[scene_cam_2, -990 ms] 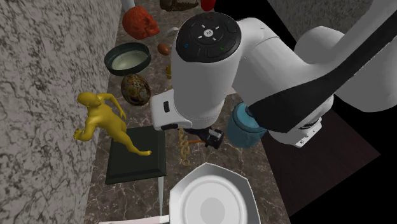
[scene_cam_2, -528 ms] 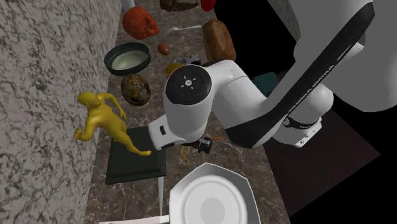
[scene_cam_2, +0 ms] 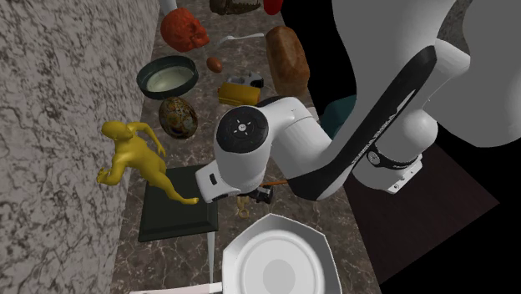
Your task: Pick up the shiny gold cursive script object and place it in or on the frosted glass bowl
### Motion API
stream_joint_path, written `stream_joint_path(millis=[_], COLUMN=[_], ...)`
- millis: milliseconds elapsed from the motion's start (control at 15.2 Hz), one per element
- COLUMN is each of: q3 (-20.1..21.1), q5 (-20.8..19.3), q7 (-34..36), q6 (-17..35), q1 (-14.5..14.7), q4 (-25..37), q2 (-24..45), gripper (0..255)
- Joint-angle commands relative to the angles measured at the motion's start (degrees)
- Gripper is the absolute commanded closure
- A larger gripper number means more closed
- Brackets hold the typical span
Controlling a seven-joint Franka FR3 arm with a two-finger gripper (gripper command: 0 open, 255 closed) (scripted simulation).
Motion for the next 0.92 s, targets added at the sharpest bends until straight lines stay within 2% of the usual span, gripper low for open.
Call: stream_joint_path(millis=[0,396,462,858], q3=[0.0,0.0,0.0,0.0], q5=[-0.1,-0.1,-0.1,-0.1], q7=[0.3,0.3,0.3,0.3], q6=[0.9,0.9,0.9,0.9], q1=[0.0,0.0,0.0,0.0], q4=[0.0,0.0,0.0,0.0], q2=[0.9,0.9,0.9,0.9], gripper=[0,0,255,255])
